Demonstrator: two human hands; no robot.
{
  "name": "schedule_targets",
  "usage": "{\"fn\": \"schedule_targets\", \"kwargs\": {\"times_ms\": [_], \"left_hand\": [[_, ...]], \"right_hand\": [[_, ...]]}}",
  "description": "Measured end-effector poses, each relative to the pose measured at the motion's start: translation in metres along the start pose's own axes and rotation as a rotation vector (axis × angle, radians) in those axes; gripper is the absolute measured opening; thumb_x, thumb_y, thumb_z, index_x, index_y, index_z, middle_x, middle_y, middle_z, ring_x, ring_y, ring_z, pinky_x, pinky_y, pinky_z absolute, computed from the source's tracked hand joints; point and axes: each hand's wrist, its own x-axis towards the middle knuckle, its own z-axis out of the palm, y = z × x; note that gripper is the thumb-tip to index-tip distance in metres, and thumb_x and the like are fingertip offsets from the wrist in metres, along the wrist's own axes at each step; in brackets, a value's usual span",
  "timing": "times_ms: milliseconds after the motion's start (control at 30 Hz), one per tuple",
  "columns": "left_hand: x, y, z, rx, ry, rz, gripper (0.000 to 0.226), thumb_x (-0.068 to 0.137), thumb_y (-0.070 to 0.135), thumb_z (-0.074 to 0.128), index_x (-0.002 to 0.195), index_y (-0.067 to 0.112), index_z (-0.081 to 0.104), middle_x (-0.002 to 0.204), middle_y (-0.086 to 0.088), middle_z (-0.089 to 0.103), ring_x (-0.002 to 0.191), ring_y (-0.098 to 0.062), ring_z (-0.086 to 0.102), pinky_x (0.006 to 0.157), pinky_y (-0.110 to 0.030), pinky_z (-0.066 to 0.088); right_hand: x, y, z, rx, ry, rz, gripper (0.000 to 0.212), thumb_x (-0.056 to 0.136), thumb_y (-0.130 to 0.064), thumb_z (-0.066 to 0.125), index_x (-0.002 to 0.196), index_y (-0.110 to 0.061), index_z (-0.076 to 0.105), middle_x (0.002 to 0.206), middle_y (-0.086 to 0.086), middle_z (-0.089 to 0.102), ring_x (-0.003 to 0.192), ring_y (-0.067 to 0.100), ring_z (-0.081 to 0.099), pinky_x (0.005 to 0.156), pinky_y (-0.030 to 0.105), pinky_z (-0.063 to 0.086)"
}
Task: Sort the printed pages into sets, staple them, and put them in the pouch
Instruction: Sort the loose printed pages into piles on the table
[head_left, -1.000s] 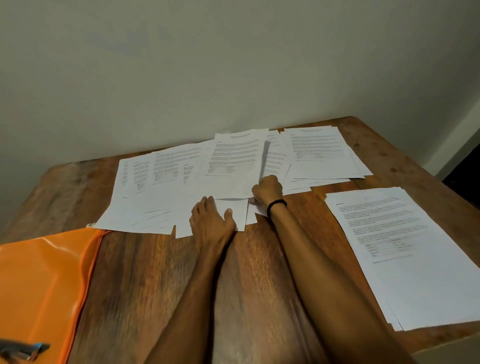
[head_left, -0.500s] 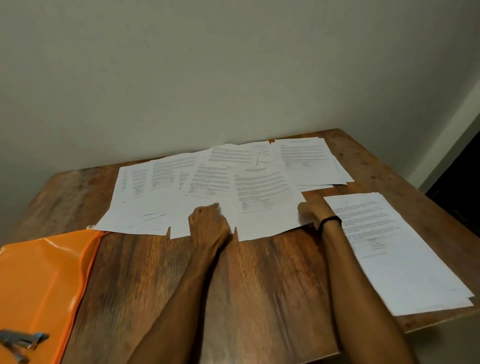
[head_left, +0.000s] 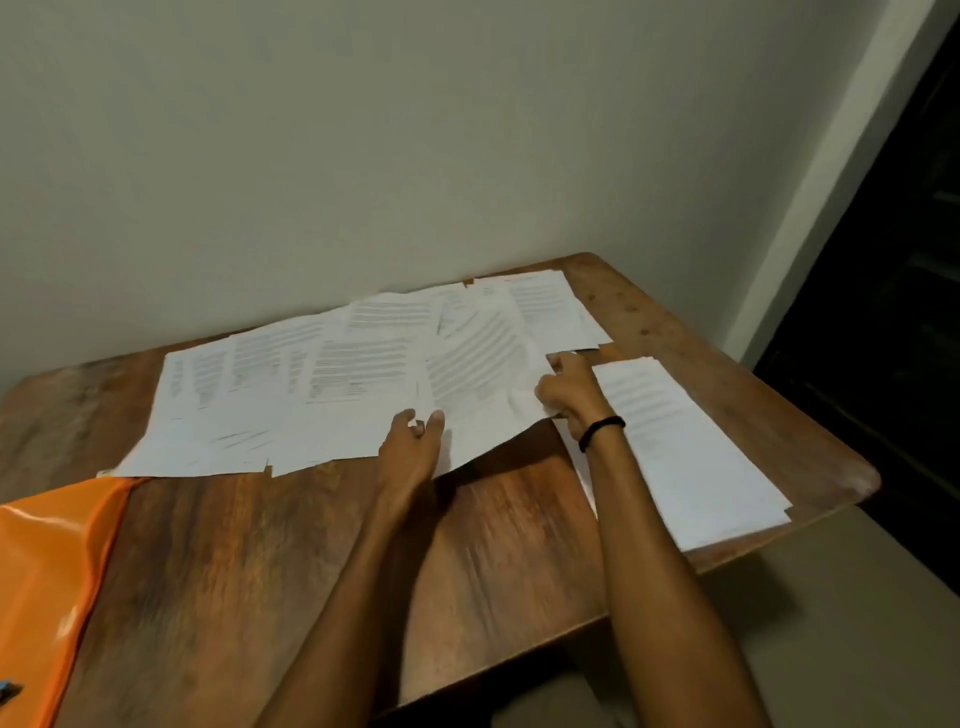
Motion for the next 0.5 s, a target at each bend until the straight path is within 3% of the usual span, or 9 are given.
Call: {"fn": "schedule_targets", "kwargs": {"times_ms": [100, 200, 267, 333, 433, 500], "left_hand": [[-0.022, 0.024, 0.026, -0.215, -0.132, -0.054, 0.068, 0.092, 0.023, 0.071, 0.148, 0.01, 0.036, 0.144, -0.005, 0.053, 0.122, -0.021, 0.056, 0.096, -0.027, 0.045], [-0.048, 0.035, 0.055, -0.252, -0.149, 0.094, 0.057, 0.087, 0.003, 0.073, 0.136, 0.013, 0.047, 0.128, 0.002, 0.06, 0.099, -0.009, 0.062, 0.069, -0.011, 0.053], [-0.068, 0.042, 0.079, -0.222, -0.21, 0.149, 0.05, 0.09, -0.001, 0.068, 0.134, 0.013, 0.049, 0.122, -0.001, 0.061, 0.091, -0.006, 0.062, 0.06, -0.01, 0.053], [-0.085, 0.046, 0.105, -0.179, -0.303, 0.171, 0.046, 0.093, -0.002, 0.063, 0.135, 0.013, 0.05, 0.129, -0.004, 0.057, 0.088, -0.003, 0.061, 0.059, -0.01, 0.053], [-0.098, 0.047, 0.135, -0.023, -0.375, 0.226, 0.044, 0.095, 0.004, 0.062, 0.136, 0.015, 0.05, 0.137, -0.004, 0.055, 0.089, 0.0, 0.058, 0.062, -0.008, 0.051], [-0.105, 0.048, 0.145, 0.063, -0.396, 0.238, 0.043, 0.096, 0.012, 0.063, 0.136, 0.018, 0.049, 0.139, 0.0, 0.055, 0.099, -0.006, 0.06, 0.068, -0.011, 0.053]], "right_hand": [[-0.014, 0.022, -0.047, 0.134, 0.006, 0.097, 0.021, 0.081, 0.017, 0.051, 0.096, 0.009, 0.063, 0.078, 0.008, 0.059, 0.075, 0.027, 0.057, 0.059, 0.026, 0.041], [-0.024, 0.045, -0.095, -0.087, 0.098, 0.123, 0.011, 0.074, 0.005, 0.057, 0.075, -0.006, 0.059, 0.069, 0.006, 0.056, 0.072, 0.027, 0.058, 0.061, 0.027, 0.041], [-0.028, 0.06, -0.118, -0.243, 0.184, 0.171, 0.006, 0.075, -0.002, 0.059, 0.078, -0.005, 0.062, 0.078, 0.008, 0.061, 0.082, 0.03, 0.058, 0.069, 0.029, 0.043], [-0.031, 0.076, -0.134, -0.373, 0.308, 0.225, 0.008, 0.083, -0.003, 0.061, 0.09, 0.0, 0.064, 0.091, 0.015, 0.064, 0.085, 0.032, 0.058, 0.072, 0.03, 0.045], [-0.038, 0.094, -0.148, -0.498, 0.396, 0.288, 0.012, 0.087, -0.013, 0.066, 0.084, -0.004, 0.058, 0.085, 0.015, 0.059, 0.083, 0.033, 0.057, 0.07, 0.033, 0.045], [-0.041, 0.101, -0.15, -0.542, 0.41, 0.342, 0.019, 0.087, -0.023, 0.07, 0.088, -0.006, 0.061, 0.09, 0.015, 0.061, 0.085, 0.035, 0.058, 0.075, 0.038, 0.051]]}}
